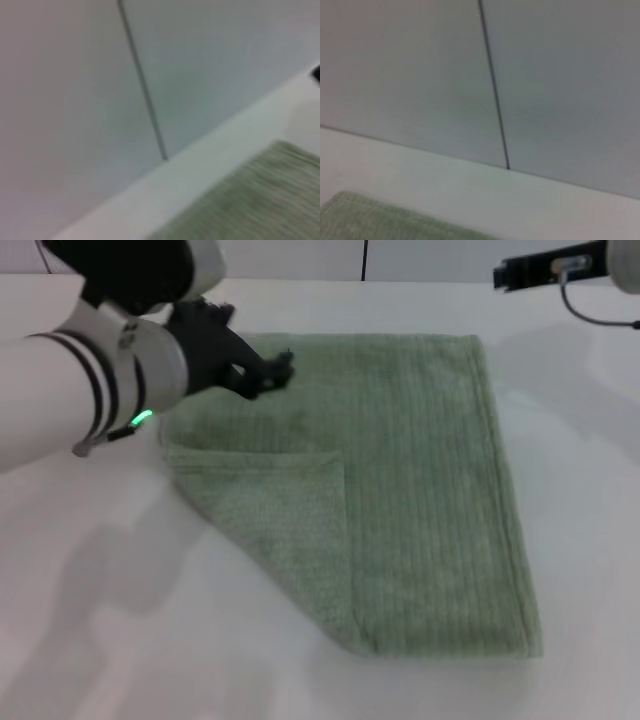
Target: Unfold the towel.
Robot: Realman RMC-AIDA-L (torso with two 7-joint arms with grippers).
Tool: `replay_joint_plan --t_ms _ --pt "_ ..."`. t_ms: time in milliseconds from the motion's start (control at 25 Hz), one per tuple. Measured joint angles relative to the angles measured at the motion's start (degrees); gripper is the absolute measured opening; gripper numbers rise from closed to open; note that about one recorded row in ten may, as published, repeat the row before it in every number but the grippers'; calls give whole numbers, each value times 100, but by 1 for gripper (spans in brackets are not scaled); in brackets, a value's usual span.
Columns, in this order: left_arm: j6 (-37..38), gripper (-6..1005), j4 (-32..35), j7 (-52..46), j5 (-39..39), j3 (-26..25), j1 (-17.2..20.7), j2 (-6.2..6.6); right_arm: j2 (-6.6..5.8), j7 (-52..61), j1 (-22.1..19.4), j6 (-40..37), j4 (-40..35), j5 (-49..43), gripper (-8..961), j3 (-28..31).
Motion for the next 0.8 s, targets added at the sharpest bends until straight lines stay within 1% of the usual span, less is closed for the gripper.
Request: replay_joint_plan --t_ms 40,80,120,240,360,480,800 --pt "0 781 0 0 0 0 0 0 -21 30 116 88 -168 -51 -2 13" --pt "-337 781 -35 6 -183 -19 -131 10 -45 55 264 181 -360 -148 -2 35" --pt "-482 781 -40 0 -285 -33 -182 12 -58 79 410 248 -558 -266 -2 45" --pt "-510 781 -56 29 -320 -7 -158 6 -62 92 741 314 -1064 -510 -2 15" --pt "-569 782 -71 75 -366 110 -142 9 -61 60 929 302 -1416 -652 -2 1" --pt "-592 782 4 84 -378 221 -157 3 -56 60 969 205 -1600 -723 -2 0" --pt "-561 782 325 93 -335 664 -237 -10 -55 87 896 -112 -1761 -707 -2 13"
